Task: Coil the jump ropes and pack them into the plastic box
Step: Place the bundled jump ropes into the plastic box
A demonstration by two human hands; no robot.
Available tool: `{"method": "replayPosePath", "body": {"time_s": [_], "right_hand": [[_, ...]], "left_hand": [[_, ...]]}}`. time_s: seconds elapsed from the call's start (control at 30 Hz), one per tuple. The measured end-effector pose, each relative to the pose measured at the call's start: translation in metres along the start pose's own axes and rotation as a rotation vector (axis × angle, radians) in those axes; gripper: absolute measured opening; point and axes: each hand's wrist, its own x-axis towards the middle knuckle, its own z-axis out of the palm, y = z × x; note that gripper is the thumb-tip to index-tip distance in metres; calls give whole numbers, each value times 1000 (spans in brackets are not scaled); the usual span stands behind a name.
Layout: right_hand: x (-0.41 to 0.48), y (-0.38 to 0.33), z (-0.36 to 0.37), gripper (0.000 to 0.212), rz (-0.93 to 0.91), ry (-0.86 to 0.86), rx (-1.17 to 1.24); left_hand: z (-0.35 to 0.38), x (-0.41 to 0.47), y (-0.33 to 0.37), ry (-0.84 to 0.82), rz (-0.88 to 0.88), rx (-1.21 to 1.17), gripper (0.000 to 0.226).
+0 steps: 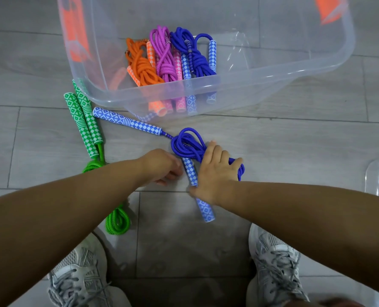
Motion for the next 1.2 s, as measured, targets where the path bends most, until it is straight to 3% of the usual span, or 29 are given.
{"method": "replayPosePath", "body": {"time_s": [0.2, 0.37, 0.47, 0.63, 0.83, 0.97, 1.03, 1.1, 1.2], "right_hand": [[3, 21, 1, 84, -202, 148, -21], [6, 42, 8, 71, -447, 138, -125], [2, 45, 15, 63, -612, 254, -204], [-2, 44, 25, 63, -868, 389, -279], [-8, 59, 33, 51, -965, 418, -305], [-9, 69, 37, 44, -928, 452, -290], [-7, 70, 36, 42, -864, 441, -227], [-4, 70, 34, 48, -777, 350, -166], [0, 69, 27, 82, -637, 218, -174]], "left_hand": [[-36, 10, -4, 303, 38, -51, 24], [-49, 21, -11, 464, 82, 5, 38], [-46, 28, -21, 524, 35, 55, 60], [-18, 10, -28, 563, 48, 181, 34], [2, -9, -60, 465, 62, 291, 29], [15, -16, -61, 292, 191, 506, 25], [13, -8, -53, 233, 282, 616, 35], [9, 3, -44, 187, 368, 697, 45], [4, 14, -33, 99, 396, 693, 46]]}}
